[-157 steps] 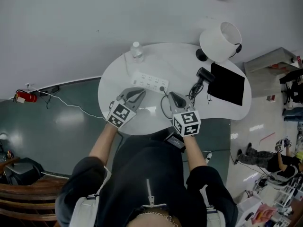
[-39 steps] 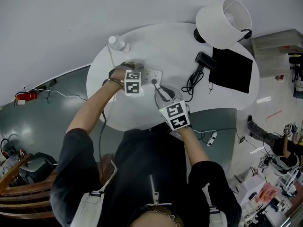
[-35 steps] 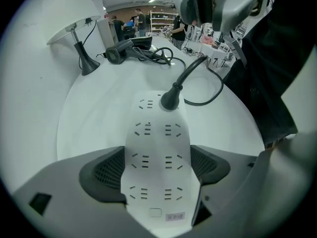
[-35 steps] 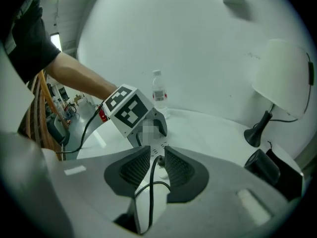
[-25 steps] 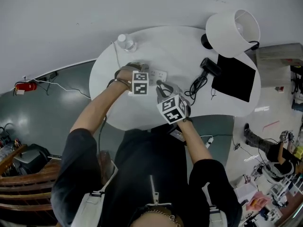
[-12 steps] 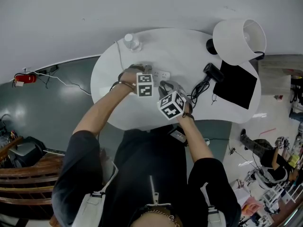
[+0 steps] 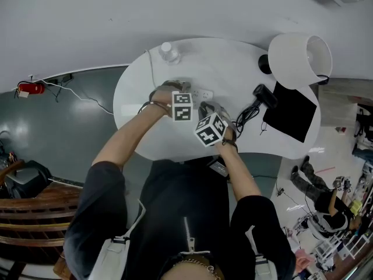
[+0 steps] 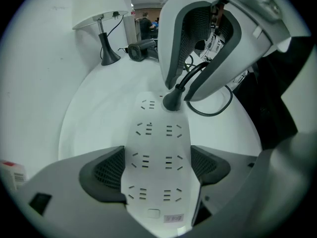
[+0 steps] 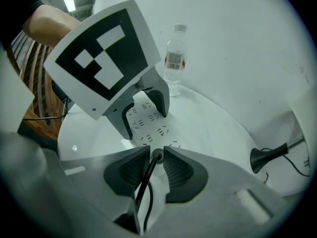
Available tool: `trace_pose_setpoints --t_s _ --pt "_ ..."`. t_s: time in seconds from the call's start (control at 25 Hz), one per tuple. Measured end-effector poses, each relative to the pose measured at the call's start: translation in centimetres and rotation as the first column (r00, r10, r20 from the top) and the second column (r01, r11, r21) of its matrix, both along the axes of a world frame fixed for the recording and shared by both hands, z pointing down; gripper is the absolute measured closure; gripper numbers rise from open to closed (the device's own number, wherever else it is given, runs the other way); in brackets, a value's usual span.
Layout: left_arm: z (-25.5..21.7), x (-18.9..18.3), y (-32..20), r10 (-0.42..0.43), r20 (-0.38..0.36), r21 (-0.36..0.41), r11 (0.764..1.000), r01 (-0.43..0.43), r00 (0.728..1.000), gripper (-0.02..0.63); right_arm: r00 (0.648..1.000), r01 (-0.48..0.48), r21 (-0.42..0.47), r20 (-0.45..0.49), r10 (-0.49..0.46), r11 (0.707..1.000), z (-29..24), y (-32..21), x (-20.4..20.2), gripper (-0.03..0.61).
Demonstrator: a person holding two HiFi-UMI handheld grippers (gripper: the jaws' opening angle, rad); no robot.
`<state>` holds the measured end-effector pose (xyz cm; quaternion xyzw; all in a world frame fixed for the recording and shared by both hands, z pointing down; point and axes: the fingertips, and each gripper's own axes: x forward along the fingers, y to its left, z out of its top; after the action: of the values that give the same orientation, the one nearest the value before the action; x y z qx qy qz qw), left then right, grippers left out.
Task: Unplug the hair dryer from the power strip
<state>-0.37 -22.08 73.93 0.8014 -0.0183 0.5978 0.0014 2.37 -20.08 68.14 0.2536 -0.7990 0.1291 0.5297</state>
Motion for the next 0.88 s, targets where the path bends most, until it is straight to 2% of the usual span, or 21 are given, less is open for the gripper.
trace_pose_setpoints --t_s 0.4,0.52,0.72,0.88 --pt "0.1 0.1 0.0 0.007 0.002 -0.002 1.000 -0.007 1.000 0.213 1.000 -0.005 -0.025 -0.020 0.004 1.000 1.0 -0.3 0.3 0.516" --pt "0.2 0.0 0.0 0.009 0.006 -0.001 1.000 -0.009 1.000 0.213 1.000 -0.004 -0.061 -0.010 0.003 0.998 0.9 -0.5 0.3 0.518" --pt "0.3 0.1 0.0 0.016 0.015 0.003 1.000 -0.016 1.000 0.213 0.999 -0.027 -0.169 0.022 0.031 0.985 0.7 -1.6 0.3 0.522" --pt "0.4 0.2 0.0 0.014 0.022 0.001 1.000 -0.014 1.000 0.213 1.000 -0.022 -0.159 0.010 0.024 0.987 0.7 -1.4 0.3 0.523"
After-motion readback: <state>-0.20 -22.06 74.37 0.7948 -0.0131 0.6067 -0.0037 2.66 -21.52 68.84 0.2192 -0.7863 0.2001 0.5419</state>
